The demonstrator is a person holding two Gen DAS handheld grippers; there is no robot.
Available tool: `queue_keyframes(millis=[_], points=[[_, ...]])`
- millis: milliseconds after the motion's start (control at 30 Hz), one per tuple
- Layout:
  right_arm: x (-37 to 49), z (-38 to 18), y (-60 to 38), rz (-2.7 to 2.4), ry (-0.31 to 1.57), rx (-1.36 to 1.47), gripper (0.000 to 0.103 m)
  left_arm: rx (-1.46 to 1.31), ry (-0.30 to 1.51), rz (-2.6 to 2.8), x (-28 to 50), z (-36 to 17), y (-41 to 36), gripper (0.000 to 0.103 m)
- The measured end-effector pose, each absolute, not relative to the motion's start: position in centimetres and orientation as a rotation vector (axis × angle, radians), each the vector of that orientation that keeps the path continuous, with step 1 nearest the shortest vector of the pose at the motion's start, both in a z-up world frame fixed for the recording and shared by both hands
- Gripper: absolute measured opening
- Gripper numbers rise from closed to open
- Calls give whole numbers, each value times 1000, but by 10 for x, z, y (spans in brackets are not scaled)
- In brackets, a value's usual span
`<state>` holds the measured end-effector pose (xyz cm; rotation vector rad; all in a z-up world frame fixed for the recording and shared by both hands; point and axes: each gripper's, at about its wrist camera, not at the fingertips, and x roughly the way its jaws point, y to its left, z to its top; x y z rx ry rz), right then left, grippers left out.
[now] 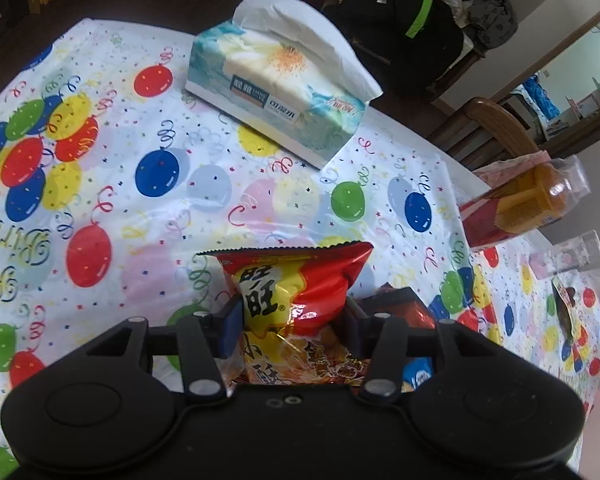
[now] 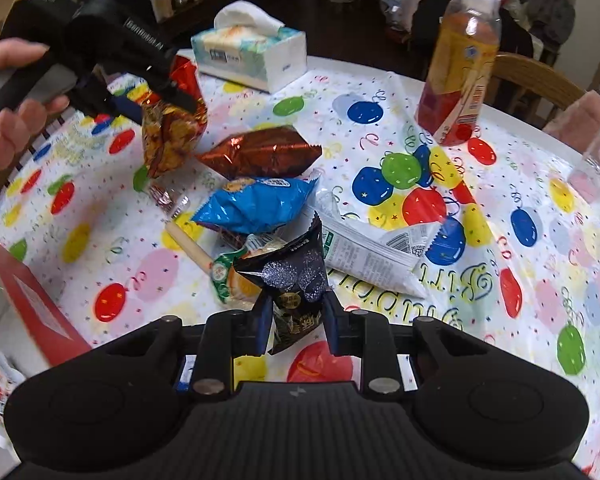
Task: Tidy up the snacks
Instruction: 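Lift the chip bag with the left gripper while the right grasps the dark cookie packet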
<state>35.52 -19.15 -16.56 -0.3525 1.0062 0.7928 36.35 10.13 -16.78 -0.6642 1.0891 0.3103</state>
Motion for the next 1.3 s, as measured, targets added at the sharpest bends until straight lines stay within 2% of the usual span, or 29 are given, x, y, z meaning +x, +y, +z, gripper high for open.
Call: queue_keyframes(millis=[433, 533, 733, 900, 1133, 1200, 1267, 1300], points=[[308, -113, -202, 732, 972, -304, 25, -573, 1043, 201, 312, -116, 90, 48], [295, -101, -202, 721, 963, -300, 18, -553, 1032, 177, 298, -106, 86, 48], [270, -86, -204, 685, 941, -302, 18, -516, 1034, 139, 272, -92, 78, 48], [270, -94, -213, 668, 970, -265, 18, -486, 1034, 104, 254, -85, 74, 48], [291, -134, -218, 687, 1065, -219, 19, -461, 1054, 83, 234, -90, 70, 48], [298, -146, -213, 716, 1098, -222, 24, -458, 1055, 72, 231, -92, 67, 48], [304, -158, -208, 736, 1136, -225, 46, -459, 1058, 62, 229, -93, 63, 48], [307, -164, -206, 743, 1143, -226, 53, -459, 1060, 59, 229, -94, 61, 48]])
